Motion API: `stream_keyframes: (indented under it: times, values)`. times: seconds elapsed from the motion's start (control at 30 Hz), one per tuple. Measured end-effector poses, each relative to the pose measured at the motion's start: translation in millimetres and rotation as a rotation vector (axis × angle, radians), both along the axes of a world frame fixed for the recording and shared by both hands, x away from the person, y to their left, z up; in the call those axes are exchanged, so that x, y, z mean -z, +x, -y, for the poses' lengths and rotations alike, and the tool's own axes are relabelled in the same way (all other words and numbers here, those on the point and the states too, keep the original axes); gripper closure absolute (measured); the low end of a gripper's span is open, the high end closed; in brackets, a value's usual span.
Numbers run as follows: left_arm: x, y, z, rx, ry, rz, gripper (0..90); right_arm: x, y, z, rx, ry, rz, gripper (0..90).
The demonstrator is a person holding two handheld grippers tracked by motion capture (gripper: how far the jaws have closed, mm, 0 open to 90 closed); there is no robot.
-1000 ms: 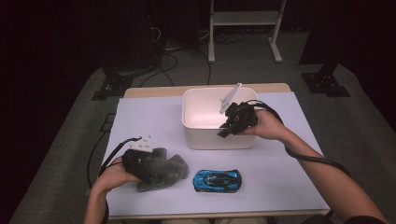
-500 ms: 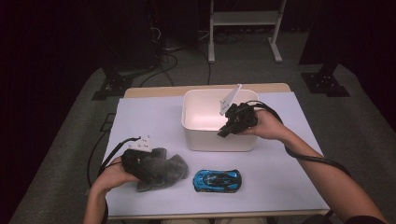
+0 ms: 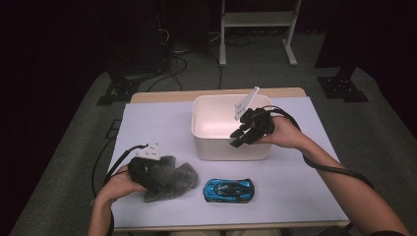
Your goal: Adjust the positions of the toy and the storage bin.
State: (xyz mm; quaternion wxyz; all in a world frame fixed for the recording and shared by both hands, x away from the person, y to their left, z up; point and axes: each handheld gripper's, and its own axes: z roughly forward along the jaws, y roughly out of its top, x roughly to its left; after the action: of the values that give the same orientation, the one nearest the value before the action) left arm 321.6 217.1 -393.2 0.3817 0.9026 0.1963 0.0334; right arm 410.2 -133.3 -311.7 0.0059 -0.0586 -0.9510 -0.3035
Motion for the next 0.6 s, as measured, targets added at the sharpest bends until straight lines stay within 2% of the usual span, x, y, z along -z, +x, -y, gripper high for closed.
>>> stream_keyframes:
  times: [0.03, 0.17, 0.23, 0.33, 0.6]
  values:
    - [-0.2, -0.2, 0.0, 0.0, 0.0, 0.002, 8.9, -0.7, -1.5, 0.5, 0.003, 0.004, 0.002, 59.7]
    - [-0.7, -0.1, 0.0, 0.001, 0.003, 0.006, 8.9, -4.3, -4.5, 3.3, 0.022, 0.021, 0.013, 53.9]
    - [-0.6, 0.0, 0.0, 0.002, 0.003, 0.006, 9.0, -6.1, -5.3, 5.0, 0.04, 0.029, 0.017, 48.3]
    - [-0.4, 0.1, -0.6, 0.002, 0.001, 0.004, 8.9, -8.7, -8.7, 7.3, 0.042, 0.043, 0.031, 44.5]
    - [-1.5, -1.0, -1.3, -0.008, -0.009, 0.007, 8.7, -19.0, -27.4, 11.1, 0.025, 0.089, 0.036, 33.7]
